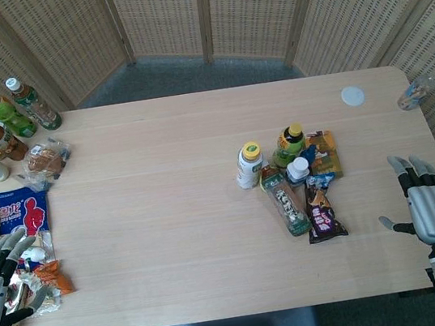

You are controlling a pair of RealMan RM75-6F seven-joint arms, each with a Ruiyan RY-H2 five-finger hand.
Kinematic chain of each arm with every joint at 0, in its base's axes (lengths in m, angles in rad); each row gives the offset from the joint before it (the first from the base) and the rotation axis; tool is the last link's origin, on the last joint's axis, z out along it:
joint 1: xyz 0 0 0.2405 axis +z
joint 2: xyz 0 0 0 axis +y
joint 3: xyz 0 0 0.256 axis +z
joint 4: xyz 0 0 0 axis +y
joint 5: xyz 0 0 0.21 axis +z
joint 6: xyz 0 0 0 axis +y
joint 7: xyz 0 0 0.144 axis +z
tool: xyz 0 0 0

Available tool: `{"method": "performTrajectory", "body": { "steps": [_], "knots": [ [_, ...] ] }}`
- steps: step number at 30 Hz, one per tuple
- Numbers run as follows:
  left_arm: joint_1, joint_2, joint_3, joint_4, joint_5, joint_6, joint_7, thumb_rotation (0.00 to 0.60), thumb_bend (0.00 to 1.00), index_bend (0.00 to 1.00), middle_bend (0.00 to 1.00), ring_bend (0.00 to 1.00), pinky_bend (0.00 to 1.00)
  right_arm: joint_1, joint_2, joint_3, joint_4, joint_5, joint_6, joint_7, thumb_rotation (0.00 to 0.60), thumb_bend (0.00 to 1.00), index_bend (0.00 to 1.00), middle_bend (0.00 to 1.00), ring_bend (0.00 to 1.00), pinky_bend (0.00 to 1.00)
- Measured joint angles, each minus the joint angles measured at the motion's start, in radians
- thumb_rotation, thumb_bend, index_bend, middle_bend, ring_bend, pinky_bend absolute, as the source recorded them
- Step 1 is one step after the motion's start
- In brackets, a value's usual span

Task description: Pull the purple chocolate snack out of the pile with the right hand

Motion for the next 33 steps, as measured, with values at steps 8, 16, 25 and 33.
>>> {"method": "performTrajectory", "body": {
  "steps": [8, 16, 25, 33],
  "knots": [
    [0.005, 0.005, 0.002, 0.012, 0.008, 0.011, -0.017, 0.6, 0.35, 0.13, 0.06, 0.0, 0.0, 0.002, 0.01, 0.003, -0.022, -0.004, -0.003, 0.01, 0.6, 0.11, 0.0, 0.07, 0.0, 0.09],
    [-0.004, 0.006, -0.002, 0.018, 0.008, 0.0, -0.031, 0.6, 0.35, 0.13, 0.06, 0.0, 0.0, 0.001, 0.004, 0.002, -0.029, 0.009, -0.006, 0.011, 0.6, 0.11, 0.0, 0.07, 0.0, 0.09],
    [-0.022, -0.01, -0.005, 0.027, 0.009, -0.025, -0.04, 0.6, 0.35, 0.13, 0.06, 0.0, 0.0, 0.027, -0.073, -0.033, 0.037, 0.021, -0.087, -0.013, 0.596, 0.11, 0.0, 0.0, 0.0, 0.08],
    [-0.021, -0.002, -0.004, 0.027, 0.015, -0.017, -0.051, 0.6, 0.35, 0.13, 0.06, 0.0, 0.0, 0.057, -0.172, -0.058, 0.1, 0.025, -0.13, -0.069, 0.567, 0.02, 0.0, 0.0, 0.0, 0.03]
  ]
}}
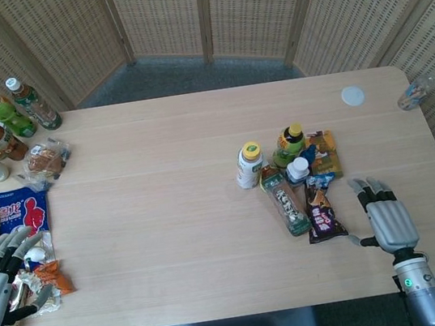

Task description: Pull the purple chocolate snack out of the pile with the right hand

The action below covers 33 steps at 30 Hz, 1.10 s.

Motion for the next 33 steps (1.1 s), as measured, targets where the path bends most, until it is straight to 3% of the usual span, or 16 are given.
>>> {"method": "performTrajectory", "body": {
  "steps": [19, 33],
  "knots": [
    [-0.001, 0.008, 0.003, 0.001, 0.005, 0.003, -0.015, 0.6, 0.35, 0.13, 0.06, 0.0, 0.0, 0.038, -0.162, -0.002, 0.153, 0.007, -0.024, -0.053, 0.553, 0.0, 0.0, 0.0, 0.0, 0.0],
    [0.004, 0.019, 0.007, -0.002, 0.013, 0.016, -0.026, 0.6, 0.35, 0.13, 0.06, 0.0, 0.0, 0.067, -0.308, 0.037, 0.33, 0.066, -0.056, -0.029, 0.546, 0.0, 0.0, 0.0, 0.0, 0.0]
  ]
}}
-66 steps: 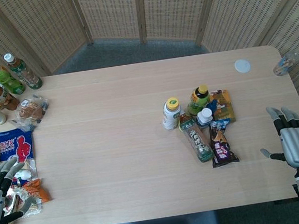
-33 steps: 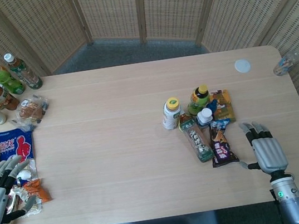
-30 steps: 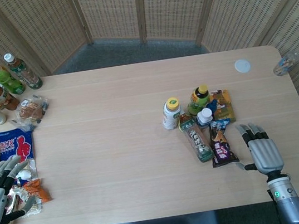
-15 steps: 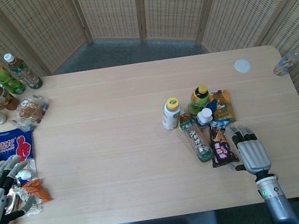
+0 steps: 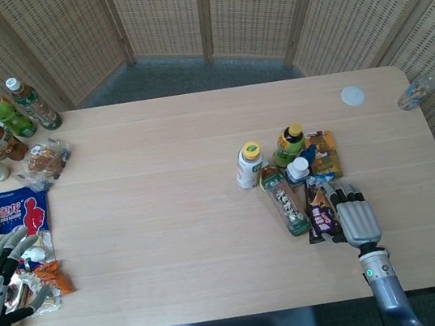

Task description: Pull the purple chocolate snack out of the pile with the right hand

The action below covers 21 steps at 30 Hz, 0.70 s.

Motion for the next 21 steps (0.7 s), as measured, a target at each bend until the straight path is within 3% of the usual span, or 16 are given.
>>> {"method": "performTrajectory", "body": {
  "steps": [11, 21],
  "knots": [
    [-0.001, 0.008, 0.0, -0.009, 0.007, 0.003, -0.001, 0.6, 0.35, 0.13, 0.06, 0.0, 0.0, 0.024, -0.08, 0.033, 0.168, 0.042, -0.044, 0.052, 0.545, 0.0, 0.0, 0.0, 0.0, 0.0],
    [0.003, 0.016, 0.003, -0.018, 0.008, 0.008, 0.004, 0.6, 0.35, 0.13, 0.06, 0.0, 0.0, 0.053, -0.085, 0.086, 0.318, 0.067, -0.085, 0.119, 0.542, 0.0, 0.0, 0.0, 0.0, 0.0]
  ]
}}
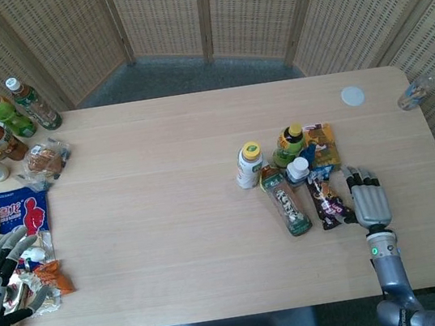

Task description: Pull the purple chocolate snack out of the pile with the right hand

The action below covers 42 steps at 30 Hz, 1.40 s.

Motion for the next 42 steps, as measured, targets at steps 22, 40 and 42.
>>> {"method": "performTrajectory", "body": {
  "steps": [22, 40, 42],
  "knots": [
    [-0.004, -0.01, 0.0, 0.014, 0.014, 0.002, -0.017, 0.6, 0.35, 0.13, 0.06, 0.0, 0.0, -0.018, 0.187, 0.022, -0.185, 0.056, -0.019, -0.056, 0.542, 0.0, 0.0, 0.0, 0.0, 0.0],
    [0.012, -0.007, 0.005, 0.042, 0.008, 0.024, -0.056, 0.6, 0.35, 0.13, 0.06, 0.0, 0.0, 0.078, 0.097, 0.019, -0.172, 0.167, -0.112, -0.165, 0.551, 0.0, 0.0, 0.0, 0.0, 0.14],
    [0.01, -0.006, 0.006, 0.041, 0.008, 0.021, -0.054, 0.6, 0.35, 0.13, 0.06, 0.0, 0.0, 0.086, 0.087, 0.021, -0.154, 0.175, -0.122, -0.163, 0.571, 0.0, 0.0, 0.0, 0.0, 0.2]
  ]
}}
